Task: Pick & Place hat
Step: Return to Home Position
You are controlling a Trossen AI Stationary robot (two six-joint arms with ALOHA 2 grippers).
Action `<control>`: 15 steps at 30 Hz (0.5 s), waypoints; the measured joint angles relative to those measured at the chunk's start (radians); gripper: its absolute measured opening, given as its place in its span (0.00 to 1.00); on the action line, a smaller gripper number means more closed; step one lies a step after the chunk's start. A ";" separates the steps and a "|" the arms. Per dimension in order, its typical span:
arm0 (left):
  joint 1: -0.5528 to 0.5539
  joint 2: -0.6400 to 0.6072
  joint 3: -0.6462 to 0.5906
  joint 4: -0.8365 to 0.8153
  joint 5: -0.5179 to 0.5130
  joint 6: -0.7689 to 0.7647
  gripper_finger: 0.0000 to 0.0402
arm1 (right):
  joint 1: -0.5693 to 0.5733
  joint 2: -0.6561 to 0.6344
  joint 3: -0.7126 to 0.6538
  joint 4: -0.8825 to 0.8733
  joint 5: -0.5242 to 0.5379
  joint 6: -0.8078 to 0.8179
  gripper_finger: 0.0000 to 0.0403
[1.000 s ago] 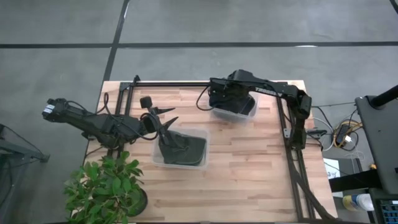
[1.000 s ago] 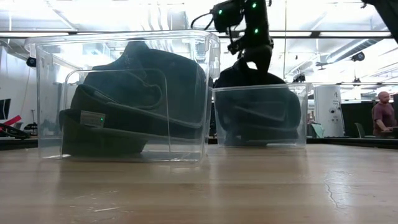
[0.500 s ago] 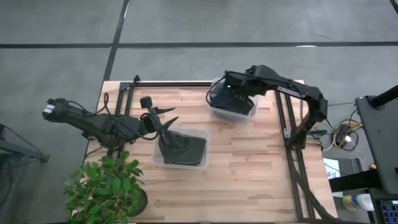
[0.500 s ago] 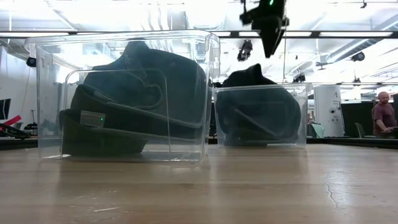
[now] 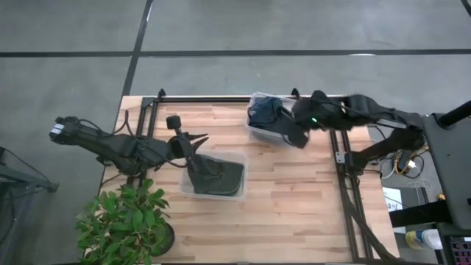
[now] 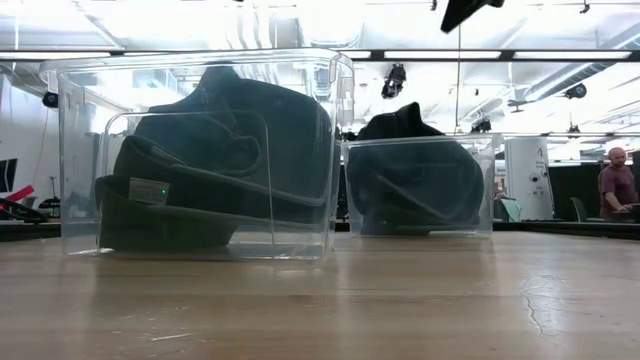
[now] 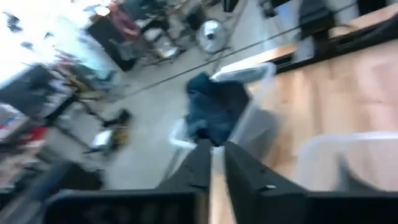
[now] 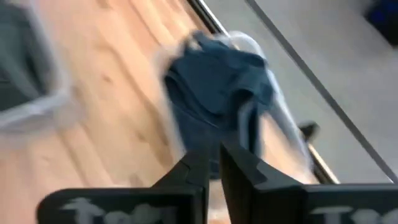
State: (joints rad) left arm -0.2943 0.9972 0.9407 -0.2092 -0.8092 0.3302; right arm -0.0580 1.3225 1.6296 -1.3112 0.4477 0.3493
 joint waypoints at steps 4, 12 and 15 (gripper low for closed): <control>0.009 -0.031 -0.004 -0.037 0.204 -0.132 0.02 | 0.096 -0.128 -0.169 0.202 0.003 -0.001 0.02; 0.013 -0.149 -0.096 -0.003 0.342 -0.218 0.00 | 0.290 -0.342 -0.480 0.575 0.016 -0.088 0.02; 0.019 -0.235 -0.175 0.051 0.416 -0.222 0.00 | 0.348 -0.426 -0.595 0.690 0.022 -0.122 0.02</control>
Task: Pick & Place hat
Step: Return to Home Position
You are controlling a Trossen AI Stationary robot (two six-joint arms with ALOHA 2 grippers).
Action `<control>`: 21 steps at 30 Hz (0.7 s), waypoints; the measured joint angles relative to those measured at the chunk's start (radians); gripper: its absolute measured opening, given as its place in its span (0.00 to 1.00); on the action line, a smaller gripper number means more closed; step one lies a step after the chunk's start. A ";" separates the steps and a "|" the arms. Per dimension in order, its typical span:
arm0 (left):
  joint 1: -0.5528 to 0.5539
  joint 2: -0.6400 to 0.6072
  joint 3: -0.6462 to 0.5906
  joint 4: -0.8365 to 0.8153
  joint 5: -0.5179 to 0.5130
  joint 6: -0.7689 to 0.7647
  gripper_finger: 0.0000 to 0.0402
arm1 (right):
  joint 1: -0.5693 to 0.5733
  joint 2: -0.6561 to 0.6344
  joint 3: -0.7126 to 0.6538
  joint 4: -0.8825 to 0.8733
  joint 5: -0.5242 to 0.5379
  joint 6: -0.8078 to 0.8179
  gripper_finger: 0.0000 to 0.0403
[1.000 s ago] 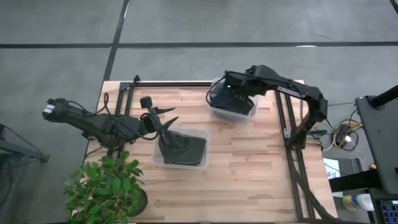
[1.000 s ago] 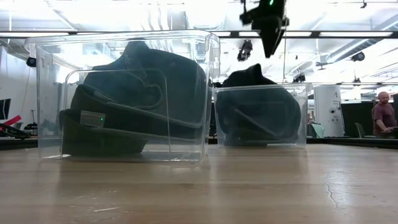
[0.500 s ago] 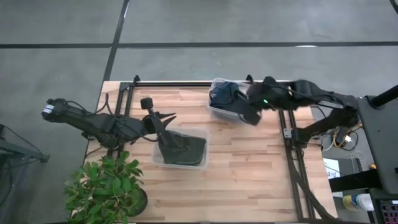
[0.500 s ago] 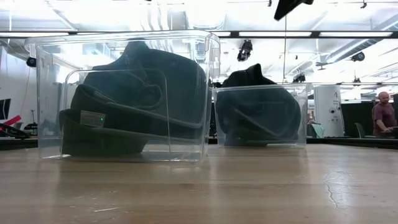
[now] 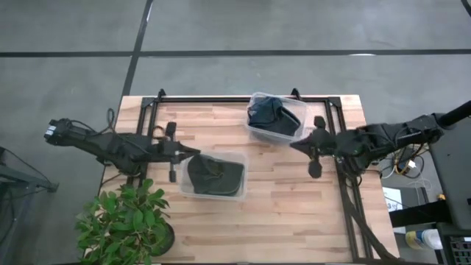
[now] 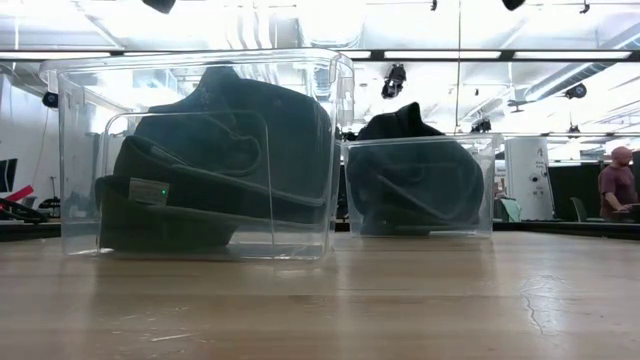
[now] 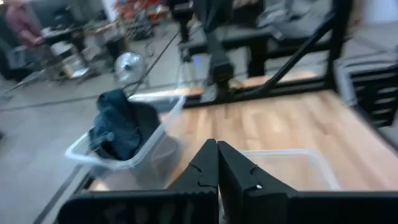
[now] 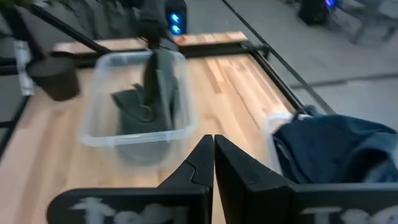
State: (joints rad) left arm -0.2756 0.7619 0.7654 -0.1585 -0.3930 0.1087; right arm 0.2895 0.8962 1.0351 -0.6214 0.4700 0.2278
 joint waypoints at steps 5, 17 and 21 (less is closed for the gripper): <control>0.001 -0.168 -0.095 0.016 0.118 0.009 0.00 | 0.066 -0.135 -0.148 0.130 0.000 -0.019 0.02; 0.000 -0.512 -0.286 -0.006 0.192 -0.086 0.00 | 0.130 -0.380 -0.446 0.329 0.002 -0.081 0.02; 0.001 -0.598 -0.337 -0.026 0.247 -0.111 0.00 | 0.130 -0.461 -0.551 0.424 -0.054 -0.103 0.02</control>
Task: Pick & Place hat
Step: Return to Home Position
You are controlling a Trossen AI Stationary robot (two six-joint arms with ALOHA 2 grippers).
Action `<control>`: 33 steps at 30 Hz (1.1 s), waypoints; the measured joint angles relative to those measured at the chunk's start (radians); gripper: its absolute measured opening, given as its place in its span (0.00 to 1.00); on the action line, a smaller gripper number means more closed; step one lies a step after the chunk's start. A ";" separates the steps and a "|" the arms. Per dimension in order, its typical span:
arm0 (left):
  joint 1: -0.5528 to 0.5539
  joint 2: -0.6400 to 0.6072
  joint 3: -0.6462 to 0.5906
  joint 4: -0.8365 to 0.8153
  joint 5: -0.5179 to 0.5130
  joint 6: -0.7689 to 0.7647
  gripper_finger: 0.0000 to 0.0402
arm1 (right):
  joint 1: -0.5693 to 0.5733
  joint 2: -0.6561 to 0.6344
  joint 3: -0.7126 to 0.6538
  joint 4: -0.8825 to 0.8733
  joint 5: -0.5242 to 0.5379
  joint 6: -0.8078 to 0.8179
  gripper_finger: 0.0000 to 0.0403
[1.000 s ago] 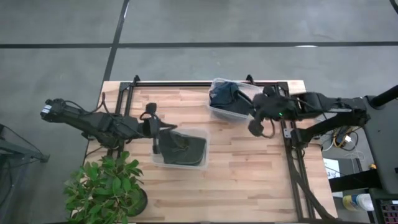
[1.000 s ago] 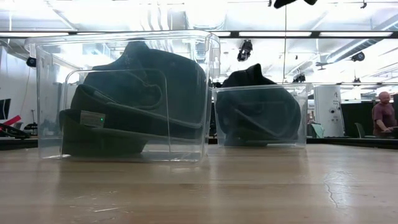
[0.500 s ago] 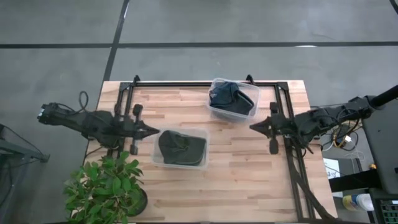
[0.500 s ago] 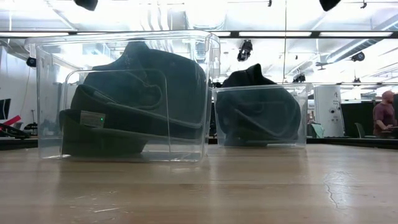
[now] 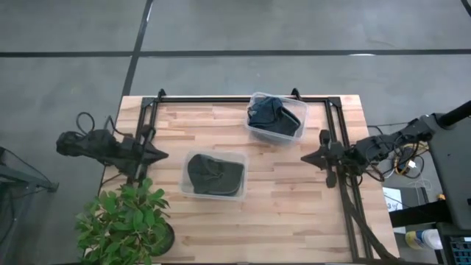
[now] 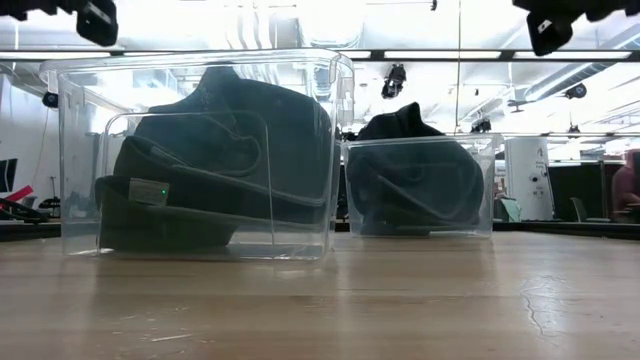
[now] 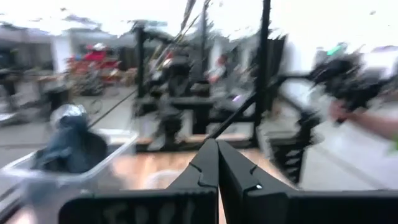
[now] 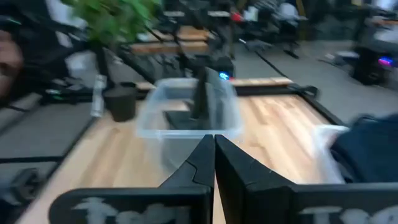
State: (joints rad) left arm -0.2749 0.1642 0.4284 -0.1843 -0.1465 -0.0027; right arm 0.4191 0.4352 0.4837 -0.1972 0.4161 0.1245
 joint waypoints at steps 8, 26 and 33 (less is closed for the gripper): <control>-0.001 -0.105 -0.079 0.004 0.068 -0.051 0.00 | 0.000 -0.119 -0.206 0.210 -0.147 -0.027 0.02; 0.000 -0.119 -0.267 0.197 0.038 -0.084 0.00 | -0.002 -0.327 -0.475 0.319 -0.156 -0.008 0.02; 0.000 -0.126 -0.324 0.213 0.054 -0.082 0.00 | -0.020 -0.337 -0.475 0.330 -0.156 -0.079 0.02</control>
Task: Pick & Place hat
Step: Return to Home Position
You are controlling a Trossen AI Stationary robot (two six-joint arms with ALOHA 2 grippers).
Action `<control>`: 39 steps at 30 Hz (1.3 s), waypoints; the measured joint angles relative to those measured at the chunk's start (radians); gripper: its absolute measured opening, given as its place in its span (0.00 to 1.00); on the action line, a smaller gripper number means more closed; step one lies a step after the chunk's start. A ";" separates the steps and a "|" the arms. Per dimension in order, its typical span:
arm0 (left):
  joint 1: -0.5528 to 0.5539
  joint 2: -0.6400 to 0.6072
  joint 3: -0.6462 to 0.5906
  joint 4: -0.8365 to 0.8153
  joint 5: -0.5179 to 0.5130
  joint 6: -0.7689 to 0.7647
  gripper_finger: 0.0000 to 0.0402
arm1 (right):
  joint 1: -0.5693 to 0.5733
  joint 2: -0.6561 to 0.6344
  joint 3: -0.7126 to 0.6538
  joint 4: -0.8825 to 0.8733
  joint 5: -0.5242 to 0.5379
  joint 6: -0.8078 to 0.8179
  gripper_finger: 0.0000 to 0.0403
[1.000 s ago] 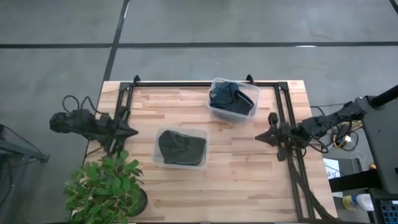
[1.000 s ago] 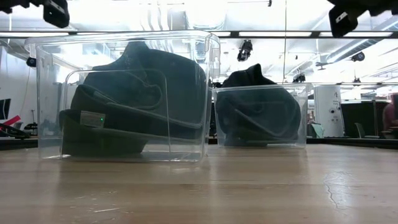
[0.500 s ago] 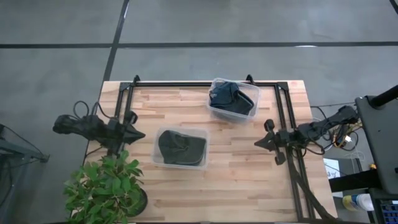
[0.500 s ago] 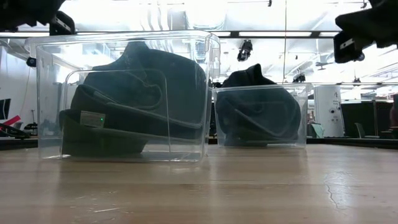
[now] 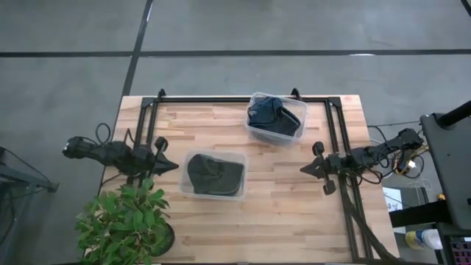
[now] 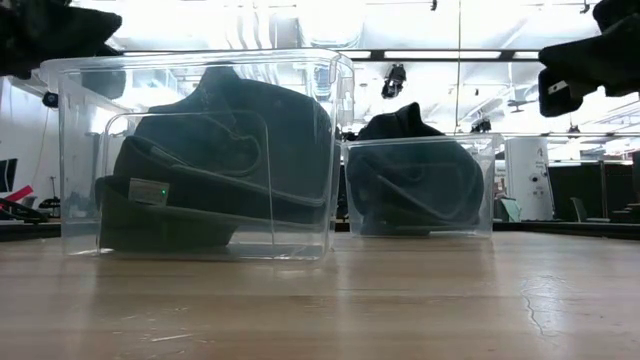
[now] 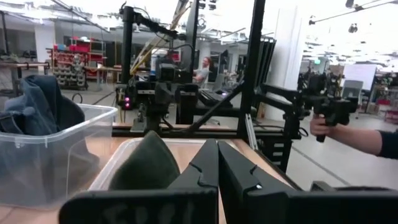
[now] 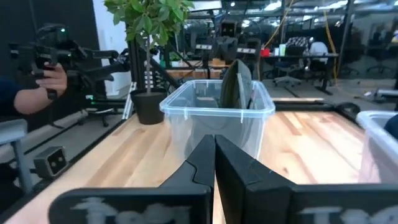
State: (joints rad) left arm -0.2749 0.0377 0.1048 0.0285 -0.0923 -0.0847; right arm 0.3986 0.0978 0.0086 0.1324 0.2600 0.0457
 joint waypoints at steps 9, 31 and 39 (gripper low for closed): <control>0.000 -0.006 -0.084 0.059 0.027 0.015 0.00 | -0.021 0.024 0.000 -0.059 -0.029 0.045 0.02; 0.005 -0.002 -0.097 0.006 -0.013 -0.030 0.00 | -0.037 0.035 0.000 -0.085 -0.024 0.131 0.02; 0.005 -0.002 -0.097 0.007 -0.014 -0.026 0.00 | -0.037 0.035 0.000 -0.085 -0.024 0.128 0.02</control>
State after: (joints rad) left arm -0.2699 0.0360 0.0078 0.0353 -0.1059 -0.1104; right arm 0.3614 0.1333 0.0090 0.0475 0.2356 0.1735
